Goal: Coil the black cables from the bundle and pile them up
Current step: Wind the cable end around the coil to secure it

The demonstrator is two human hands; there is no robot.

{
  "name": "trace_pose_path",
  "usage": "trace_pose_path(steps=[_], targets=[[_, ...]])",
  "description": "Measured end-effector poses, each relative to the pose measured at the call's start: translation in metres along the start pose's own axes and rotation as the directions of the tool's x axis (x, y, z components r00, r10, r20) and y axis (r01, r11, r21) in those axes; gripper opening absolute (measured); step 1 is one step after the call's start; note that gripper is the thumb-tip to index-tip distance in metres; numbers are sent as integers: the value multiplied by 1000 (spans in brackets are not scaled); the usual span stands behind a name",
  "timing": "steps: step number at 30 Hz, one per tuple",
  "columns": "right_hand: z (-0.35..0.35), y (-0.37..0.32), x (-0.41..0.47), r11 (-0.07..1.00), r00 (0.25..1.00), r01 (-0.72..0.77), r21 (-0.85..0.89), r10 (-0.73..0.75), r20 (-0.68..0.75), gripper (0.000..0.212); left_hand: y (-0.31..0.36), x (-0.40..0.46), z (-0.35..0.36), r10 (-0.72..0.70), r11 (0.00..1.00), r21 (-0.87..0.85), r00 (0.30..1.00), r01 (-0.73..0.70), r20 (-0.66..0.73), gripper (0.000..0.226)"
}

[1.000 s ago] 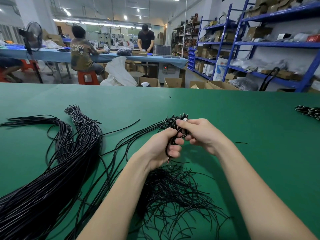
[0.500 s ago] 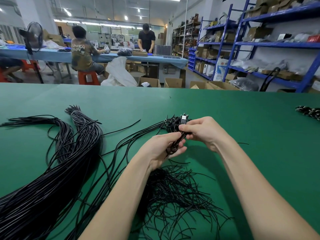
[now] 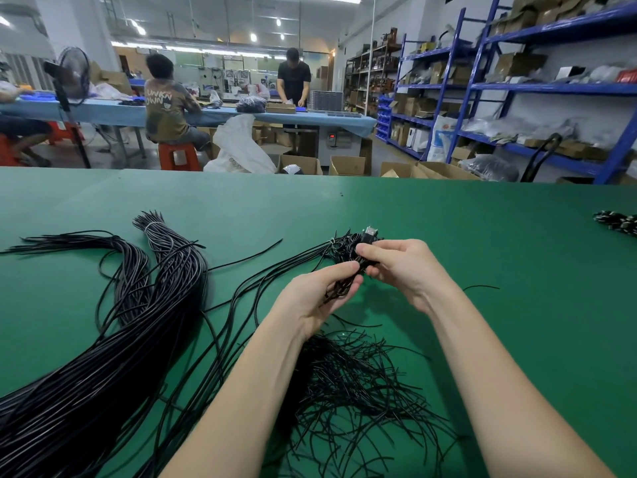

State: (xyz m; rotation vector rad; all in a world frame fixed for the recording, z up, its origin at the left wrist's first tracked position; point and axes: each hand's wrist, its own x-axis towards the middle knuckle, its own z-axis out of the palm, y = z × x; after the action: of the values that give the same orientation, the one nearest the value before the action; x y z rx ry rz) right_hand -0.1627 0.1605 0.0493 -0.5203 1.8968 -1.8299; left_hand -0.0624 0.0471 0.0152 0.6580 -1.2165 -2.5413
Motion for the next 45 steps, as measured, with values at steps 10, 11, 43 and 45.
trace_pose_path(steps=[10,11,43,45], targets=[[7,42,-41,566,923,129,-814,231,307,22,5,0,-8,-46,980,-199,994,24,-104,8],[11,45,-42,568,933,130,-813,207,295,19,5,0,-9,-47,978,-205,993,24,-110,8],[9,72,-34,953,999,18,303,-8,-34,12,-11,5,-1,73,996,-31,989,-78,-126,18],[8,74,-33,969,999,34,244,-27,-31,19,-10,5,-2,85,996,-1,989,-86,-124,16]])
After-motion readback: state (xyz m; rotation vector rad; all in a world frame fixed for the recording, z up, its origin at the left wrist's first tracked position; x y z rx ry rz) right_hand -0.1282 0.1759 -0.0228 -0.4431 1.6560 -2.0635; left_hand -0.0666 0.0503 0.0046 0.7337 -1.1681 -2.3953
